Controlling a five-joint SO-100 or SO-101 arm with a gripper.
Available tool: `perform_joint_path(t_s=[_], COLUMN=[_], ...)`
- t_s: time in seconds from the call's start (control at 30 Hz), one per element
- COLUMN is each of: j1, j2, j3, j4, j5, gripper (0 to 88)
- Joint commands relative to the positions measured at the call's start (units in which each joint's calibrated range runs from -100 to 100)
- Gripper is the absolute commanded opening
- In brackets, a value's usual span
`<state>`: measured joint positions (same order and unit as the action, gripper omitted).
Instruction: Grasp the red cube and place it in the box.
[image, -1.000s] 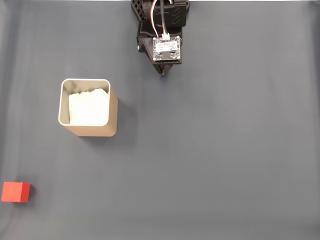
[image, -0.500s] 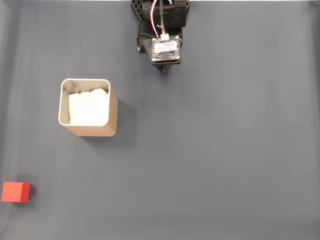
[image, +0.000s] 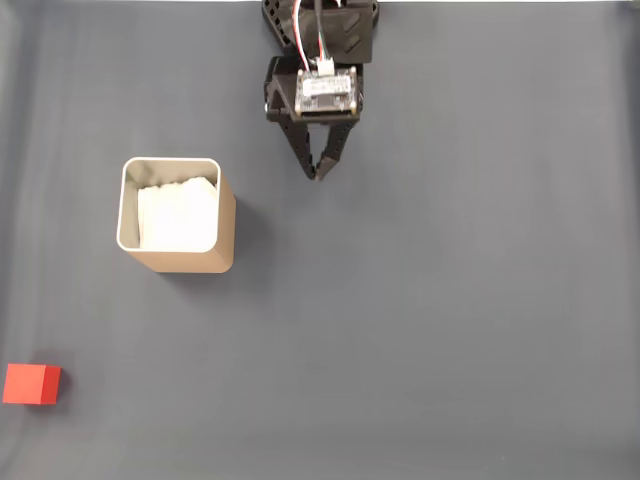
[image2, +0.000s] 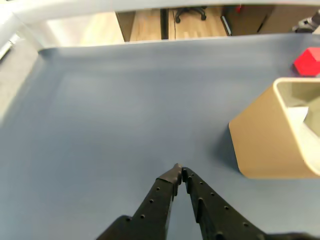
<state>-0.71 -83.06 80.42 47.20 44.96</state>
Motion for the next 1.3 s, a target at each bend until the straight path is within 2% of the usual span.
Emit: perform_joint_path(t_s=[0.0,0.5,0.73,1.27], j1=[-0.4,2.8,9.1,25.5], j2=[4.6,24.6,34.7,55.2], j3=[-10.0,-39.9,-53.3,-71.7], j4=[-2.0,2.1,5.9,6.2], j5=[0.1,-0.4,-0.3,1.5], gripper=[1.0,1.8,2.0,3.3])
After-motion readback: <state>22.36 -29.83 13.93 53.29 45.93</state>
